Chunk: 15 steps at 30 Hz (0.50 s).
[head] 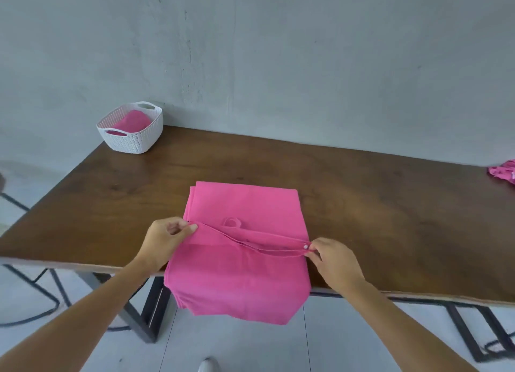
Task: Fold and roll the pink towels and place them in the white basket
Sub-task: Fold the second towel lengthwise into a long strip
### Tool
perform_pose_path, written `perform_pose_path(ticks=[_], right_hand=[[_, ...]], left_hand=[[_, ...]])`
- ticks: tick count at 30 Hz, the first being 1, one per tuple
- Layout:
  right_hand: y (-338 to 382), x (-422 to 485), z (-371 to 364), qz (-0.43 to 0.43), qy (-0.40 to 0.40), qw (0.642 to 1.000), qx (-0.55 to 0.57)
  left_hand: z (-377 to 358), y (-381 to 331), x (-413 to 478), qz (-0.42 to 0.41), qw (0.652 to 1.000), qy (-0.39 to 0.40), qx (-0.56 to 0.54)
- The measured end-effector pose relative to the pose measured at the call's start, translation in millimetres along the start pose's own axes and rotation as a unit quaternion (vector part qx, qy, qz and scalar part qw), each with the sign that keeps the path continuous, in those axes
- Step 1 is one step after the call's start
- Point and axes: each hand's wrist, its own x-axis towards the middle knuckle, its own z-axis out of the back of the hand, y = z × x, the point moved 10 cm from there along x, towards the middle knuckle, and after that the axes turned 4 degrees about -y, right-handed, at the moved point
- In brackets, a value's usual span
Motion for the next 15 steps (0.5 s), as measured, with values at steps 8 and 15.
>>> perform_pose_path(ticks=[8, 15], right_hand=[[12, -110, 4, 0.075, -0.110, 0.991, -0.009], [17, -186, 7, 0.127, -0.128, 0.983, -0.022]], left_hand=[[-5, 12, -110, 0.008, 0.999, 0.008, 0.051], [-5, 19, -174, 0.040, 0.996, 0.005, 0.077]])
